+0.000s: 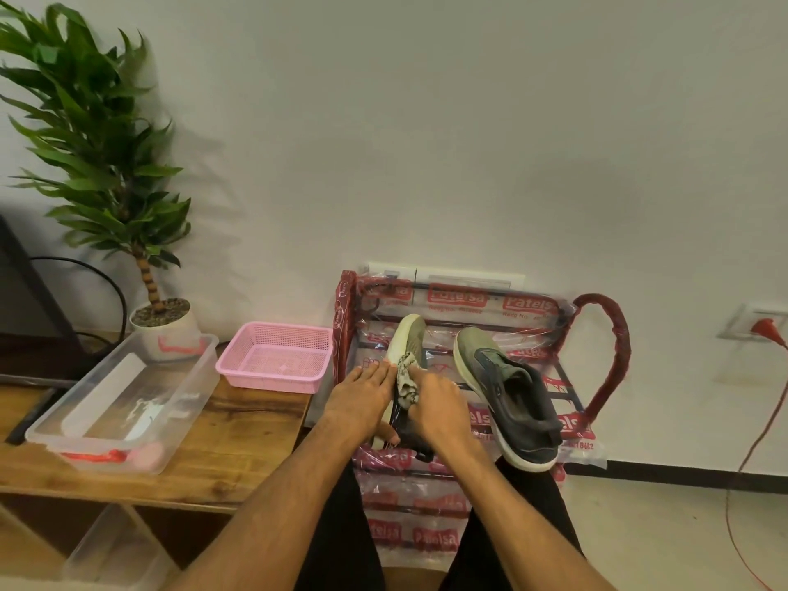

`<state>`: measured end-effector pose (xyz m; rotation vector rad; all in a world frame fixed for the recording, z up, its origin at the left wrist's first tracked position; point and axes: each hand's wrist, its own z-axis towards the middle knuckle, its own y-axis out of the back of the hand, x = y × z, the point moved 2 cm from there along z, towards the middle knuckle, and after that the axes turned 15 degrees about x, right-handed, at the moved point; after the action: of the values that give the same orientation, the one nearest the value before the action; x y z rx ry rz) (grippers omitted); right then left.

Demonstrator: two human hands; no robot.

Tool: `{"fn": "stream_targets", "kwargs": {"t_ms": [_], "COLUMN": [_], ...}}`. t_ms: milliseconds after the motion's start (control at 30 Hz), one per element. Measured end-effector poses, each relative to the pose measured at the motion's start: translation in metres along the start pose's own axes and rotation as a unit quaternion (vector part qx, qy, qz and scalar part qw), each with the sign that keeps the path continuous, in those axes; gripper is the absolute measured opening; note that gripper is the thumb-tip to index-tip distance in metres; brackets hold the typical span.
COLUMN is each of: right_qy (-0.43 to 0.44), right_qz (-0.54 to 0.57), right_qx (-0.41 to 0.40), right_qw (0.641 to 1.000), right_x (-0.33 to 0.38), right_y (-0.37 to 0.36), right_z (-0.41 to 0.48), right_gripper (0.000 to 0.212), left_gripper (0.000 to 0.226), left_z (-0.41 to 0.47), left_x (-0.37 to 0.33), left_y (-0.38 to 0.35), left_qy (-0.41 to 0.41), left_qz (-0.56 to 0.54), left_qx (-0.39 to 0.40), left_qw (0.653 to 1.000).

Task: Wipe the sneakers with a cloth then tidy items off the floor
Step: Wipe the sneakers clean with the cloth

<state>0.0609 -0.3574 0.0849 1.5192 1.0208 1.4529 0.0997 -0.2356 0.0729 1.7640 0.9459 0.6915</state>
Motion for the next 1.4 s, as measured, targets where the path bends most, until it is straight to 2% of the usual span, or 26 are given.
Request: {"fn": "stream_targets", "kwargs": {"t_ms": [233, 500, 867, 1000, 1167, 1267, 1333, 1400], "right_qy": [0.006, -0.018, 0.001, 0.018, 0.062, 0.043, 0.023, 0.003], "right_qz": [-0.151, -0.140, -0.224, -0.212, -0.218, -0.233, -0.215, -0.186], "right_qx": [0.027, 0.071, 0.077, 0.085, 0.150, 0.187, 0.177, 0.143], "right_qw": [0.988, 0.987, 0.972, 0.973, 0.962, 0.953, 0.960, 0.972], "right_x": [0.003, -0.001, 0.004, -0.001, -0.011, -0.022, -0.026, -0.025], "right_y": [-0.006, -0.001, 0.000, 0.003, 0.027, 0.051, 0.062, 0.066], "right_z": [0.000, 0.007, 0.015, 0.013, -0.007, -0.011, -0.006, 0.000], "right_gripper": [0.037, 0.022, 0.026, 0.023, 0.026, 0.022, 0.016, 0.020], "left_gripper": [0.109, 0.112, 0.111, 0.112, 0.112, 0.112, 0.113, 0.114], "left_z": [-0.001, -0.001, -0.001, -0.001, -0.001, -0.001, -0.001, -0.001], "left_x": [-0.005, -0.003, -0.005, -0.006, -0.004, -0.004, -0.005, -0.004], "left_y": [0.000, 0.000, 0.002, 0.003, 0.002, 0.002, 0.004, 0.004], "left_qy": [-0.004, -0.001, -0.001, 0.004, 0.010, 0.007, 0.004, 0.004], "left_qz": [-0.012, -0.011, -0.020, -0.011, -0.010, -0.020, -0.026, -0.029], "left_qx": [-0.004, 0.006, 0.006, 0.004, 0.010, 0.011, 0.009, 0.008], "left_qw": [1.000, 1.000, 1.000, 1.000, 1.000, 1.000, 1.000, 1.000]}}
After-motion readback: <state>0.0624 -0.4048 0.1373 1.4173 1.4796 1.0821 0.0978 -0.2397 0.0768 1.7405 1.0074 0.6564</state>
